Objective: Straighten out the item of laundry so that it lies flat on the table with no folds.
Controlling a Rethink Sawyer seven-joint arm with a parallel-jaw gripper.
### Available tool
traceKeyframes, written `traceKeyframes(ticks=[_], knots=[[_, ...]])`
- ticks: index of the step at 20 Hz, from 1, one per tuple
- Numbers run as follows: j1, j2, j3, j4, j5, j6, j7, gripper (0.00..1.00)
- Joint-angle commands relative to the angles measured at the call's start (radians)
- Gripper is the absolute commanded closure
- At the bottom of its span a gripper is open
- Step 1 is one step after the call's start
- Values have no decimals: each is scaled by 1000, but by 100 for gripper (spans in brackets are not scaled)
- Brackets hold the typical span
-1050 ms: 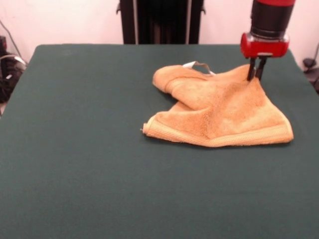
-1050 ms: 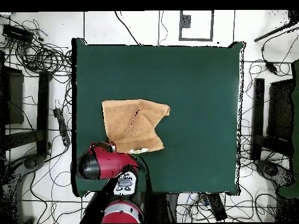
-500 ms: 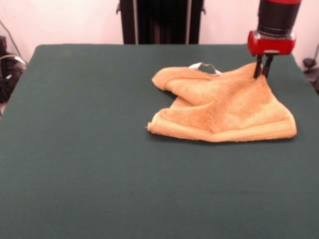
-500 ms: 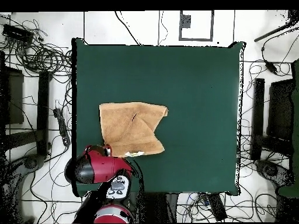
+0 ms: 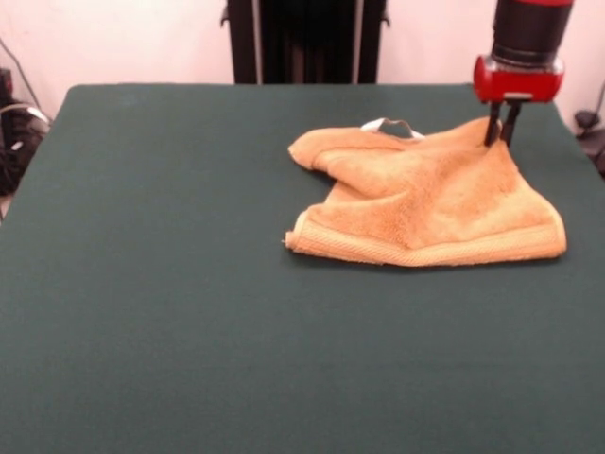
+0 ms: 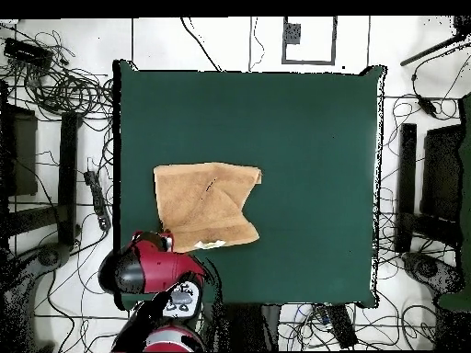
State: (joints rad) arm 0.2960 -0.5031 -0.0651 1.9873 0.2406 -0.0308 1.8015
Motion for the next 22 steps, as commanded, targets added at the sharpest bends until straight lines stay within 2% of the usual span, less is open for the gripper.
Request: traceKeyframes(ticks=[1,15,22], knots=[[62,10,81,72,108,-51,337,100],[134,-20,52,85,193,-21,353,100],[128,-31,70,105,205,-25,369,100]])
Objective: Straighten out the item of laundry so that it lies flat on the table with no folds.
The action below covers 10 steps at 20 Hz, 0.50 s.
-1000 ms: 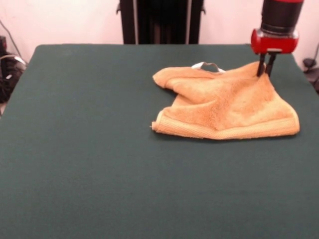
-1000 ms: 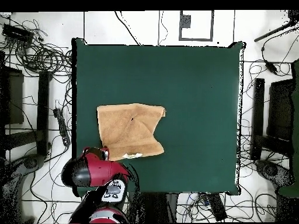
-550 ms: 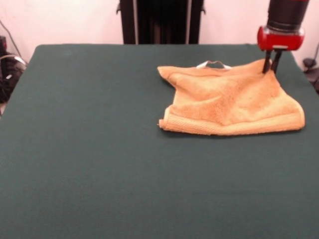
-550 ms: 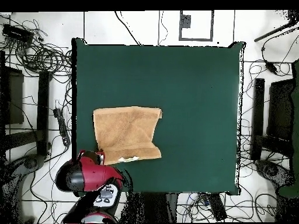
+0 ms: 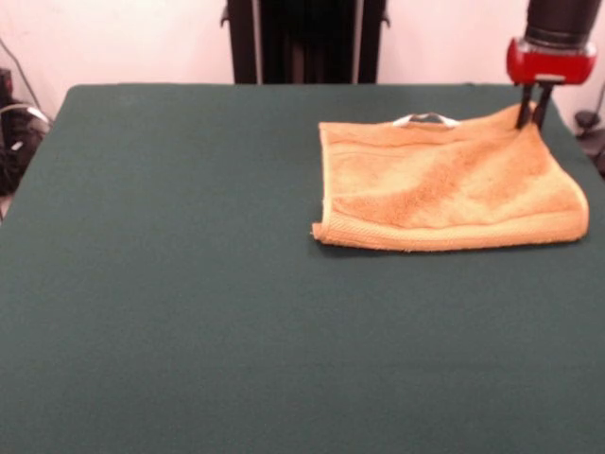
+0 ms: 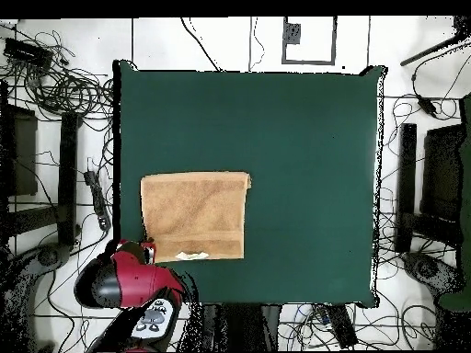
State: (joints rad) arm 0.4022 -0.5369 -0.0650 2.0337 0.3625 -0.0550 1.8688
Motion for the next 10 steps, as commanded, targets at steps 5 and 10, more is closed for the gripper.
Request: traceKeyframes(ticks=[5,10], knots=[[19,-8,80,71,82,-4,322,100],[16,-15,89,85,80,-14,343,100]])
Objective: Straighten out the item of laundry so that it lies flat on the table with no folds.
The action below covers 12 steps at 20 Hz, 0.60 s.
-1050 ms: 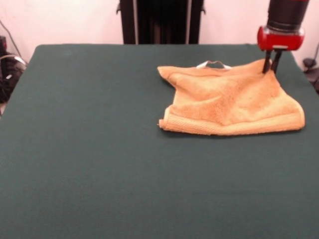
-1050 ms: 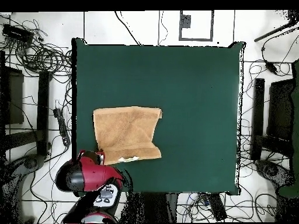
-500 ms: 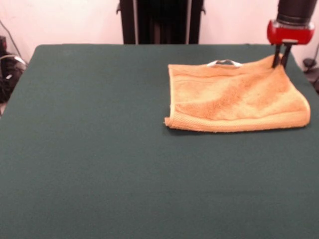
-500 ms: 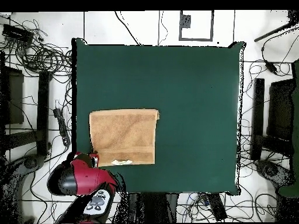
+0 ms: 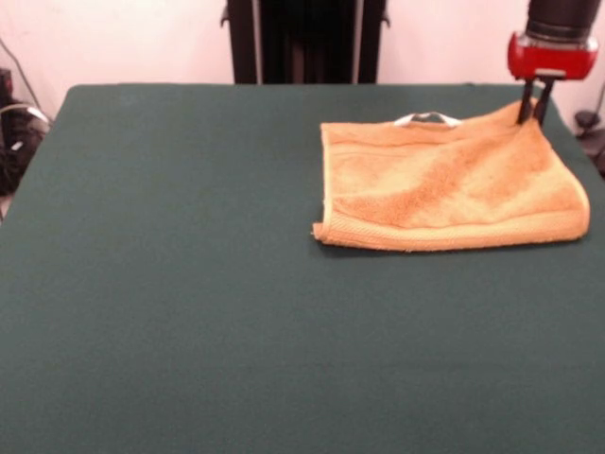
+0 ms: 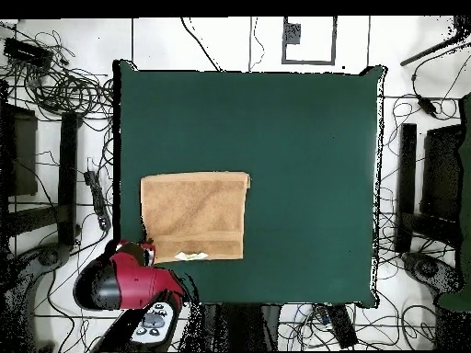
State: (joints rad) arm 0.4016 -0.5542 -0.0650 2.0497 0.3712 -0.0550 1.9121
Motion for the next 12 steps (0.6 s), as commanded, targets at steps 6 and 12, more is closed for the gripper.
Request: traceKeyframes(ticks=[6,12], knots=[[22,3,92,74,70,-30,315,100],[-15,21,124,75,35,-83,312,100]])
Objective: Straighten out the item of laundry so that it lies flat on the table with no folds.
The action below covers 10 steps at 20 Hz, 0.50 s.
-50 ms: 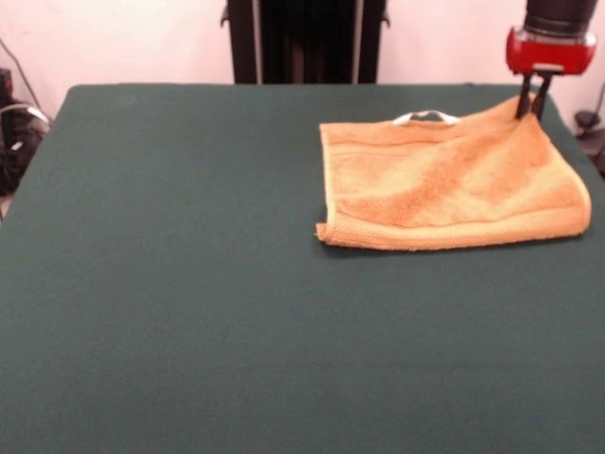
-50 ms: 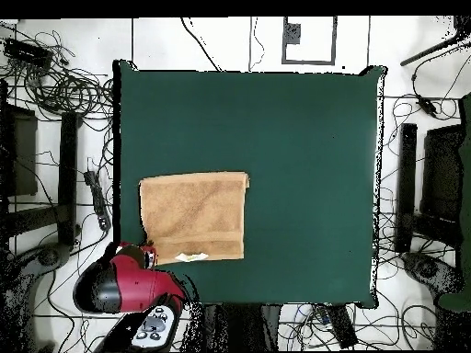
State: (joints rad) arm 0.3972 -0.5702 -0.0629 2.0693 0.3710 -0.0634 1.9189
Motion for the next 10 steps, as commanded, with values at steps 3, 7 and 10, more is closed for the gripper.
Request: traceKeyframes(ticks=[3,7,10], knots=[[-3,39,117,52,33,-77,294,100],[15,37,102,47,25,-85,276,0],[13,38,108,52,26,-93,282,0]])
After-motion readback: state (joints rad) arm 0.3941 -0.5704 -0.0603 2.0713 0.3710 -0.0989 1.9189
